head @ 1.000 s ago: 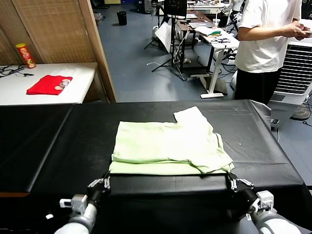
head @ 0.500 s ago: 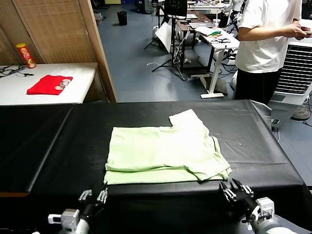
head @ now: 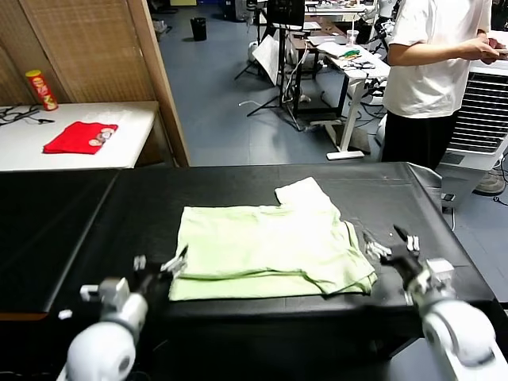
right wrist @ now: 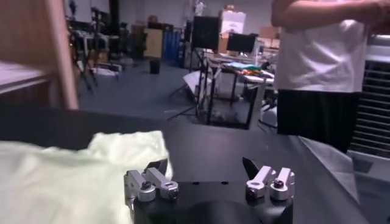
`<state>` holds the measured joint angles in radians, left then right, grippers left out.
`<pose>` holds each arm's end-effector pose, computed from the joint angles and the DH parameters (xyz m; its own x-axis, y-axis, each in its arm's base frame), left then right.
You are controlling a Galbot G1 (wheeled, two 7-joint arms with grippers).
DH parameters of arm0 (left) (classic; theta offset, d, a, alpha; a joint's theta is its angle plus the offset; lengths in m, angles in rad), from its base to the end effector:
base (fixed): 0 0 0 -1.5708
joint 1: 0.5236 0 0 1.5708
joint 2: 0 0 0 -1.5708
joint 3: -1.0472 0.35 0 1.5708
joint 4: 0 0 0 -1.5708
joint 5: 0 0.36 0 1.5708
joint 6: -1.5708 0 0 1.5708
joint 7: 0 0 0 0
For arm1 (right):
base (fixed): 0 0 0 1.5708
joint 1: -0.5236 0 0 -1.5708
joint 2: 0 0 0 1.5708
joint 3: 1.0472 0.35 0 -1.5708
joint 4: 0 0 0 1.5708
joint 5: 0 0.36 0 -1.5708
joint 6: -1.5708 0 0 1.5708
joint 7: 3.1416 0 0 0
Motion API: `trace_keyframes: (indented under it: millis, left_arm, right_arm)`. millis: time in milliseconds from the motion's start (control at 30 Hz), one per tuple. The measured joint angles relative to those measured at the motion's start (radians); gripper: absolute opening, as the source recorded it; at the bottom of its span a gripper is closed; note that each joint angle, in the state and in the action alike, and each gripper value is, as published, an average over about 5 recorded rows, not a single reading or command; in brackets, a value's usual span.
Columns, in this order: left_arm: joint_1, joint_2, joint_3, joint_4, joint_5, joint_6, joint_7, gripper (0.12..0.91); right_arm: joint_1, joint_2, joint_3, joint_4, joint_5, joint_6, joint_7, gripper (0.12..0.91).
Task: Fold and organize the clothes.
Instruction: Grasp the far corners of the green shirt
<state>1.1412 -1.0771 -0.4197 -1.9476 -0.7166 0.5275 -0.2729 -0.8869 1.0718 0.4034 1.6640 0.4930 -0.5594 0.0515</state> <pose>0.3119 0.0725 -0.2383 -0.9260 0.0958 0.3653 0.0513 0.9902 -0.1297 0.3989 -0.1137 -0.2378 -0.9277 -0.0763 0.3655 -0.0995 0.9940 -0.0449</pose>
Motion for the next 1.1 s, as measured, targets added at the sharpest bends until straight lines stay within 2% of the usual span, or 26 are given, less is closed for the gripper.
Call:
trace_keyframes:
  millis: [200, 400, 600, 867, 933, 1000, 1100]
  left_arm:
    - [-0.205, 0.0, 0.081, 0.2, -0.069, 0.036, -0.004, 0.798]
    - [-0.35, -0.016, 0.144, 0.366, -0.079, 0.06, 0.019, 0.798]
    - [-0.418, -0.037, 0.181, 0.466, -0.07, 0.097, 0.049, 0.798]
    - [-0.439, -0.045, 0.192, 0.534, -0.047, 0.096, 0.079, 0.798]
    - [-0.441, -0.047, 0.193, 0.544, -0.042, 0.092, 0.087, 0.798]
    - [-0.441, -0.048, 0.193, 0.549, -0.038, 0.086, 0.096, 0.783]
    - [-0.437, -0.048, 0.192, 0.551, -0.03, 0.077, 0.11, 0.682]
  right_arm:
    - [0.212, 0.049, -0.114, -0.223, -0.001, -0.051, -0.034, 0.798]
    - [0.354, 0.1, -0.184, -0.405, -0.052, -0.064, -0.057, 0.798]
    - [0.423, 0.145, -0.202, -0.511, -0.071, -0.061, -0.062, 0.798]
    - [0.438, 0.186, -0.189, -0.578, -0.074, -0.06, -0.092, 0.792]
    - [0.436, 0.192, -0.187, -0.583, -0.08, -0.059, -0.101, 0.764]
    - [0.432, 0.198, -0.185, -0.585, -0.087, -0.058, -0.107, 0.691]
    - [0.427, 0.208, -0.182, -0.588, -0.098, -0.053, -0.11, 0.541]
